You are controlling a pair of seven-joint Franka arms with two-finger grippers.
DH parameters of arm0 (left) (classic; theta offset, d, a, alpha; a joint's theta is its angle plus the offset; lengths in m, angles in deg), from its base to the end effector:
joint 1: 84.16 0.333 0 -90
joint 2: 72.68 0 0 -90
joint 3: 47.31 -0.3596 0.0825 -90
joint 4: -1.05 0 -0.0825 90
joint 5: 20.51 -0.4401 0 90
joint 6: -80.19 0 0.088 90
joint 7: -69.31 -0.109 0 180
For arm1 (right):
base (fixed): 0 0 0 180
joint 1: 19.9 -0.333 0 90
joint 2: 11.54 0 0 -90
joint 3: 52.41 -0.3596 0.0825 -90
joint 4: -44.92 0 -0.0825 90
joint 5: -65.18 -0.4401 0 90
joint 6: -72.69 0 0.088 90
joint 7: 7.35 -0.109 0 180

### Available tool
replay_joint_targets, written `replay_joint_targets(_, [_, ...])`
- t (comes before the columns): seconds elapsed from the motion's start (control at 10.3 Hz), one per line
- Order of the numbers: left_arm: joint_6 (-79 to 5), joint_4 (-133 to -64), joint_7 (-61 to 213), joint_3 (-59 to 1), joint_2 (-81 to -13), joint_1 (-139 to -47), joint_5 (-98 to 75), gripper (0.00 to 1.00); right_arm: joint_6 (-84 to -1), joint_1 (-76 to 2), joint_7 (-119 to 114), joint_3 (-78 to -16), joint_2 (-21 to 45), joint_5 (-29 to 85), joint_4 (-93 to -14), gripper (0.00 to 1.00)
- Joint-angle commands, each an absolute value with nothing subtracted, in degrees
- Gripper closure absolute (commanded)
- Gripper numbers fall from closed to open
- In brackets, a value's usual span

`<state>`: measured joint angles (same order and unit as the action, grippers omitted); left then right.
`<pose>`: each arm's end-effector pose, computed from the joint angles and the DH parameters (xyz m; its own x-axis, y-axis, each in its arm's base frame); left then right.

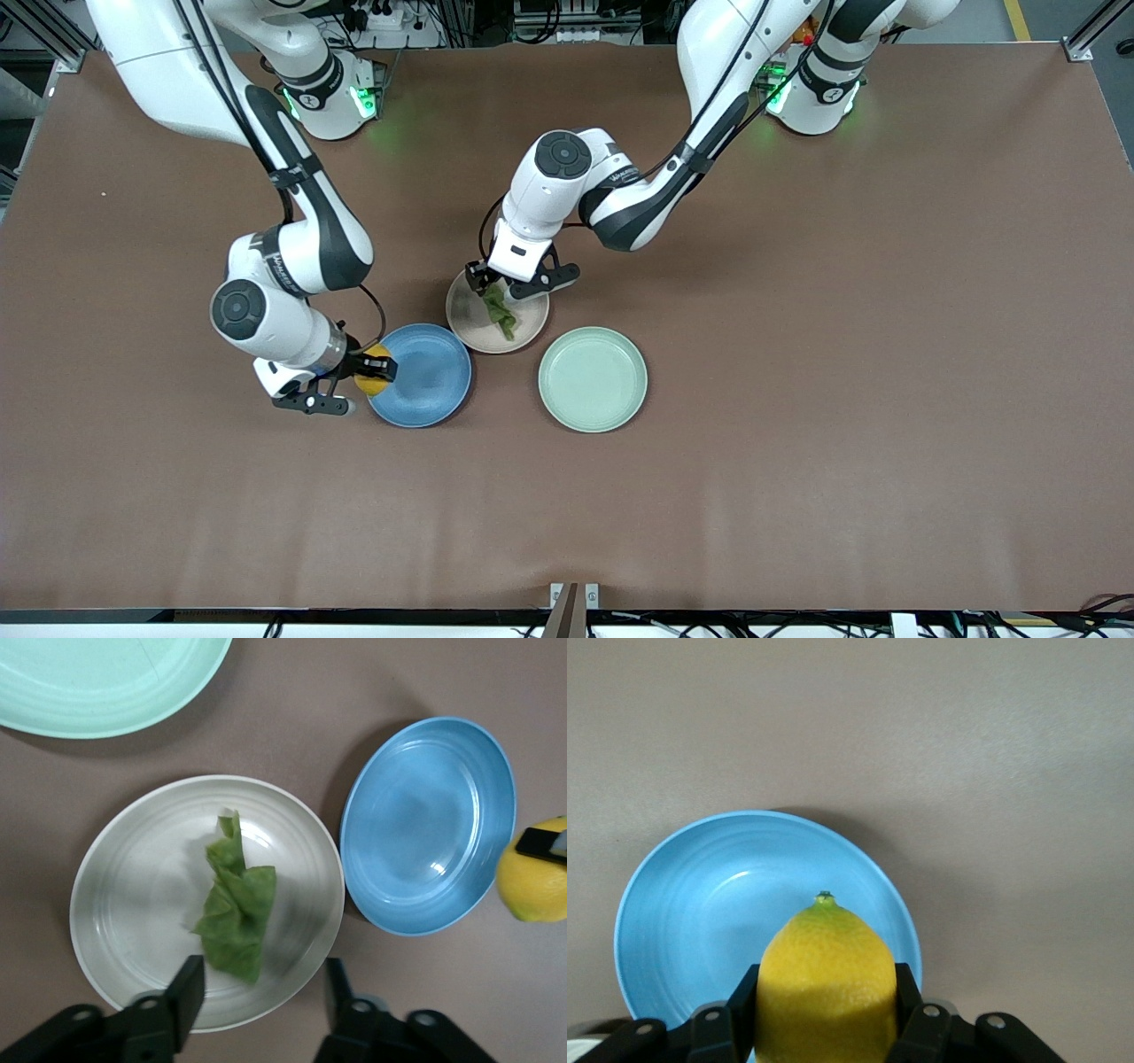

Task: Place lemon and lettuce in plates
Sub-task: 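Lower the lemon onto the blue plate while the left gripper releases and withdraws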

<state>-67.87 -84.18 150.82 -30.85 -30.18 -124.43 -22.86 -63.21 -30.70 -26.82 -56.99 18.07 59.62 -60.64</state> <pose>0.4929 -0.6603 0.2848 0.8774 0.4685 -0.1031 0.4695 -0.7943 0.3856 0.6831 0.1852 0.2442 0.9884 -0.1493 -0.0274 -0.1514 -0.9829 -0.1045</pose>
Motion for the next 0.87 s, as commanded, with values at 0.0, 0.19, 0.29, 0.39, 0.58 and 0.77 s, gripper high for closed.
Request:
replay_joint_targets(0.0, [-67.38,-83.5,151.67,-32.54,-30.58,-124.33,-23.23,0.0,-65.37,-32.29,-30.28,-56.72,19.31,59.47,-60.46,0.7])
replay_joint_targets(0.19, [-62.48,-83.5,149.57,-33.78,-31.55,-123.71,-25.59,0.0,-68.09,-33.78,-32.03,-56.72,20.89,59.47,-60.55,0.69])
replay_joint_targets(0.29, [-60.19,-83.5,147.9,-33.78,-31.73,-122.66,-25.6,0.0,-68.63,-34.49,-32.65,-56.63,21.42,59.56,-60.55,0.68])
replay_joint_targets(0.39, [-57.56,-83.5,146.14,-33.87,-32.6,-121.18,-25.69,0.0,-68.72,-34.58,-32.66,-56.63,21.51,59.65,-60.55,0.67])
replay_joint_targets(0.58, [-52.03,-83.5,141.41,-33.78,-33.48,-118.01,-25.69,0.0,-68.81,-35.1,-32.66,-56.63,21.95,59.91,-60.55,0.61])
replay_joint_targets(0.77, [-46.57,-83.59,137.18,-33.78,-34.45,-113.8,-25.69,0.0,-70.3,-36.24,-32.66,-56.37,22.48,60.17,-60.81,0.5])
